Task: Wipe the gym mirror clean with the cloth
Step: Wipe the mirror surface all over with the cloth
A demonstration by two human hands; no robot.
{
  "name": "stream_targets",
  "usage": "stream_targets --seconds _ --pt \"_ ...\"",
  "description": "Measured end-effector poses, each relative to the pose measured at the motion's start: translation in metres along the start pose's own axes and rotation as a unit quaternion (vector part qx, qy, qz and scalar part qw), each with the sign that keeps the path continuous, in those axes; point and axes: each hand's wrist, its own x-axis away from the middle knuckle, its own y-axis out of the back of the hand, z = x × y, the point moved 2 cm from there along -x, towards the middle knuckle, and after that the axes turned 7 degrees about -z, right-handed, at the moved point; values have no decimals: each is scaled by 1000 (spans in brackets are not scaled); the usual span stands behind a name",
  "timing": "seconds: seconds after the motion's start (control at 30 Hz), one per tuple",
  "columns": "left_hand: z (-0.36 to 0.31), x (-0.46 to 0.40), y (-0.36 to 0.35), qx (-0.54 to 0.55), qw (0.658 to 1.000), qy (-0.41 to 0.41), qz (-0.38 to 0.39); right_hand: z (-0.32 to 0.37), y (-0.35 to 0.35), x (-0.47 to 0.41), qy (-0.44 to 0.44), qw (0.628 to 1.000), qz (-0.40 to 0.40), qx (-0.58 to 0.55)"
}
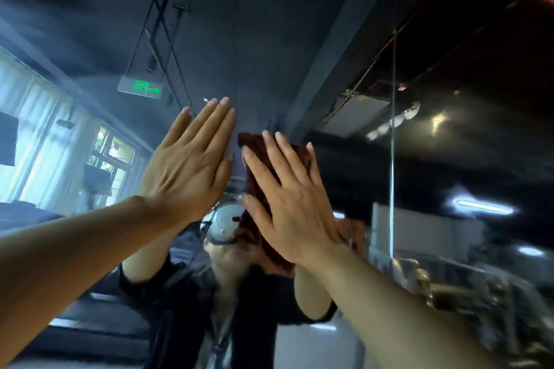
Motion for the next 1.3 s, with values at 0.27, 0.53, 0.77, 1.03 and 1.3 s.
stream_targets --seconds 0.27,0.53,0.77,1.03,1.3 --pt "-2 2 -8 -36 999 -14 -1 -117 19 -3 -337 934 -66 94" --pt "-1 3 -6 -23 1000 -18 -4 -31 -4 -64 -126 989 -62 50" --pt "-1 3 -3 -42 999 -17 5 -83 17 -11 -127 975 -162 82" --pt "2 2 -2 -27 999 -19 18 -108 13 -21 -287 939 -177 61" --pt "63 5 20 22 999 19 -36 -32 -7 -83 -245 959 -122 73"
